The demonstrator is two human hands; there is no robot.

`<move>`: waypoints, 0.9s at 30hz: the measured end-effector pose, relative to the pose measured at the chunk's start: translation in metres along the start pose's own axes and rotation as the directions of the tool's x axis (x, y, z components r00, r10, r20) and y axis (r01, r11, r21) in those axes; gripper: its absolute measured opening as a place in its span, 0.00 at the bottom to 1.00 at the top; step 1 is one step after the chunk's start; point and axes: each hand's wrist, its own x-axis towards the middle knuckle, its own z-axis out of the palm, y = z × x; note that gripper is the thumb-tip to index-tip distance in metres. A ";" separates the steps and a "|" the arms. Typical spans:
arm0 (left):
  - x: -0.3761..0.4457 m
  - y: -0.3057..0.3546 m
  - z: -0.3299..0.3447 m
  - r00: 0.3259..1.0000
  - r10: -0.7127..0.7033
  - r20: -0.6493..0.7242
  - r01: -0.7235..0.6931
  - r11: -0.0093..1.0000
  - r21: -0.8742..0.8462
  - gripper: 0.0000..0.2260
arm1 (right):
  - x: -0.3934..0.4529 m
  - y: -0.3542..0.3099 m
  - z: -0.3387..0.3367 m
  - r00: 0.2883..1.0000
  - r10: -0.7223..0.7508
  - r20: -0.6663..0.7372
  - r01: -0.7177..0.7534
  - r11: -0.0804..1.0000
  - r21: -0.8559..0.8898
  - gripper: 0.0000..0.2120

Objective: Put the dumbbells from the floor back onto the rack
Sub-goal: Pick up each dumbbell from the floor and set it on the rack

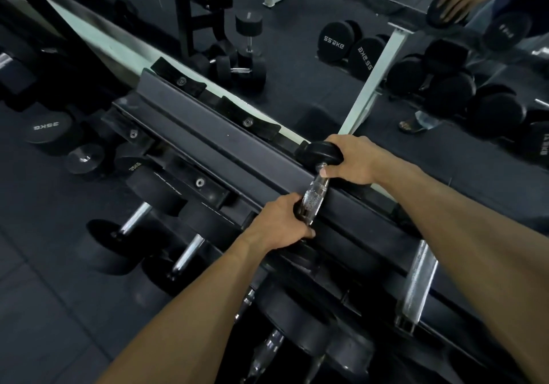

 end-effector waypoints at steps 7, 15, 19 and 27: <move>-0.031 -0.016 -0.014 0.983 0.078 -0.166 -0.065 0.994 0.086 0.18 | -0.008 -0.035 0.001 0.995 -0.081 -0.057 0.064 0.966 -0.249 0.36; -0.116 -0.097 -0.040 0.947 0.026 -0.320 0.027 0.987 0.160 0.24 | -0.038 -0.141 0.055 0.959 -0.282 0.003 0.266 0.901 -0.342 0.35; -0.179 -0.165 -0.042 0.917 -0.051 -0.395 0.110 0.986 0.129 0.24 | -0.067 -0.204 0.116 0.935 -0.350 0.059 0.351 0.885 -0.304 0.35; -0.304 -0.333 0.020 0.867 -0.255 -0.428 0.284 0.959 0.004 0.24 | -0.132 -0.297 0.298 0.861 -0.444 0.247 0.497 0.839 -0.222 0.35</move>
